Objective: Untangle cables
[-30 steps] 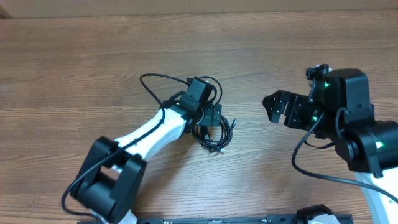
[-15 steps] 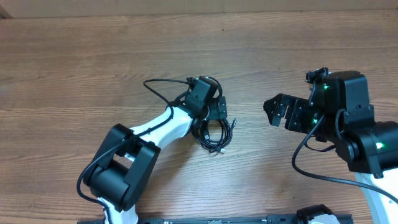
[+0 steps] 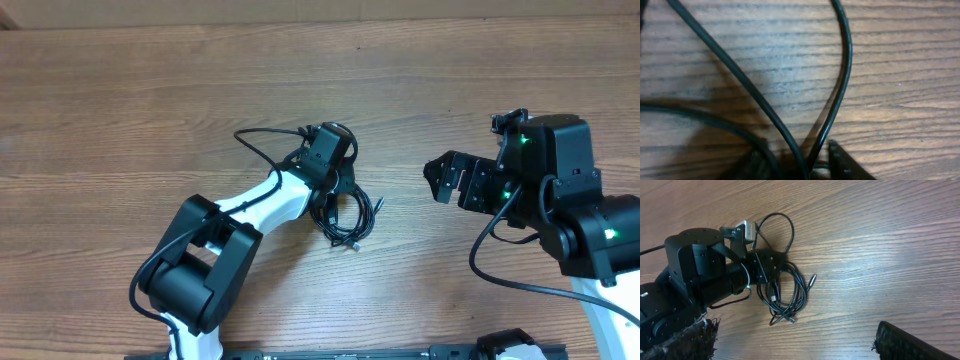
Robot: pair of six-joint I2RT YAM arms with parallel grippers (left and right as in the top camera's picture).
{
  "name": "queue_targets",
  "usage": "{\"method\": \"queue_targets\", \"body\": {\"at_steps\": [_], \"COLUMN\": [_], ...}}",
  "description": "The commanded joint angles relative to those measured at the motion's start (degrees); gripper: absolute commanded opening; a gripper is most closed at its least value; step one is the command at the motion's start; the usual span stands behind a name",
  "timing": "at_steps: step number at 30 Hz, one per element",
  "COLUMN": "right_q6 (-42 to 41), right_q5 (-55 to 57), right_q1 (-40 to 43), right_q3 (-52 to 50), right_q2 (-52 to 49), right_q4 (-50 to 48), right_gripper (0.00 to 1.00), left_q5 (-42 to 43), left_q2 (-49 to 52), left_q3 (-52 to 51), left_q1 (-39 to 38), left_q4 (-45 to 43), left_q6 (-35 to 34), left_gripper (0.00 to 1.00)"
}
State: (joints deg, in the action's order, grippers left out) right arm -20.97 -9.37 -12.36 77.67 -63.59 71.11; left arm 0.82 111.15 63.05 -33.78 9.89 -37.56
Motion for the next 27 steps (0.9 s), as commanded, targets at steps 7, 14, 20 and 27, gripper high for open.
{"method": "queue_targets", "body": {"at_steps": [7,14,20,27], "right_q6": [-0.3,-0.3,-0.3,-6.0], "right_q5": [-1.4,-6.3,-11.4,-12.9], "right_q1": [0.4,0.4,0.4,0.4], "right_q3": [-0.5,-0.5,-0.5,-0.5], "right_q2": [-1.5,-4.4,-8.6,-14.7], "right_q4": [-0.2,-0.7,-2.8,-3.5], "right_gripper": [1.0,1.0,1.0,1.0], "left_q5": [0.7,0.7,0.7,0.8], "left_q2": [1.3,-5.1,-13.9,-24.2], "left_q3": [0.7,9.8,16.4,18.3], "left_q1": [0.1,2.9,3.5,3.5], "left_q4": [0.3,12.9,21.3,23.6], "left_q6": [1.6,7.9,10.5,11.7], "left_gripper": [0.04,0.04,0.04,0.04]}}
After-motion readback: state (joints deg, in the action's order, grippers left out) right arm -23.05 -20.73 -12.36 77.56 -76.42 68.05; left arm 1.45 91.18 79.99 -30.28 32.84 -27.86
